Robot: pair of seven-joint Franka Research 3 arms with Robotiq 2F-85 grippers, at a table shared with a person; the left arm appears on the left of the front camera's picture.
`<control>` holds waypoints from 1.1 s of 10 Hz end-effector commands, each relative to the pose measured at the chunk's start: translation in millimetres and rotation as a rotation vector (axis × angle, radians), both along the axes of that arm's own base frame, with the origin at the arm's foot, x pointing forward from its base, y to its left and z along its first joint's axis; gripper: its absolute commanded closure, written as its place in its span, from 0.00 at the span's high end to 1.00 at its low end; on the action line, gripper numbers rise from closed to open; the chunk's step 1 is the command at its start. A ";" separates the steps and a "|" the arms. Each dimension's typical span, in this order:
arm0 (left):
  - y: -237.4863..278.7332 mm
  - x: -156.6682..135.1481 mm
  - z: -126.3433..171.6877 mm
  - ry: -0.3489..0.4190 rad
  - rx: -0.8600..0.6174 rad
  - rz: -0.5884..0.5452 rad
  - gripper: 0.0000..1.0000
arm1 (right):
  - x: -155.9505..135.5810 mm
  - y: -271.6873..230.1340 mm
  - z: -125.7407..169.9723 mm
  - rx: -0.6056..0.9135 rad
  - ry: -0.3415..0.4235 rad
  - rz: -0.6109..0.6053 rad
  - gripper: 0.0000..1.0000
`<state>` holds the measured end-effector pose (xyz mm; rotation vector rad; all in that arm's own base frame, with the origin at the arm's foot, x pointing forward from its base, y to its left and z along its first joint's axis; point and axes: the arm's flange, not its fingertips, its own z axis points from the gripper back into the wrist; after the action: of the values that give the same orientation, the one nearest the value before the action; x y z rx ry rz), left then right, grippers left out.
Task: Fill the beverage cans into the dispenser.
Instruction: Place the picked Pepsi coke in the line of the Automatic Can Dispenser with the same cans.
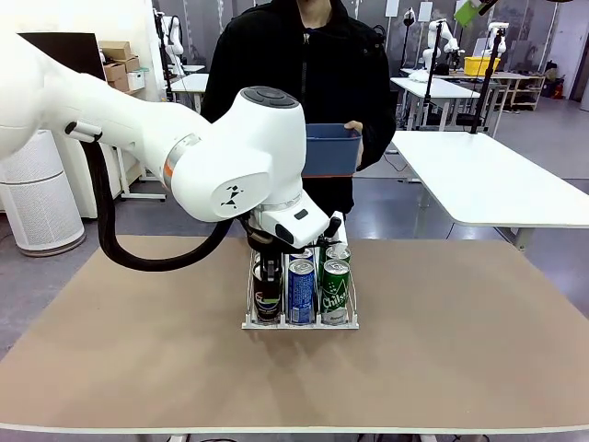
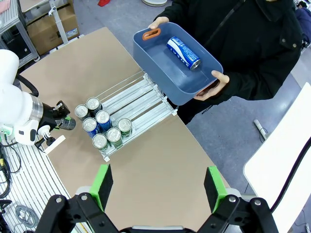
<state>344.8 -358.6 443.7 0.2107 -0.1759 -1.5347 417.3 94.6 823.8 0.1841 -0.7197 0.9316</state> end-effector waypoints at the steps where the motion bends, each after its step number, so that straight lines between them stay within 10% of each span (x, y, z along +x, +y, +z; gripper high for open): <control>1: 6.7 7.6 -9.0 -0.043 0.008 0.040 0.58 | -1.3 -0.8 -0.9 0.004 0.003 -0.006 1.00; 11: 6.0 50.9 -29.8 -0.066 -0.072 0.068 0.58 | -1.3 -0.8 -0.9 0.004 0.003 -0.006 1.00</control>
<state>379.6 -353.6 410.0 0.2344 -0.1942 -1.4616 417.3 94.6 823.8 0.1841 -0.7197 0.9316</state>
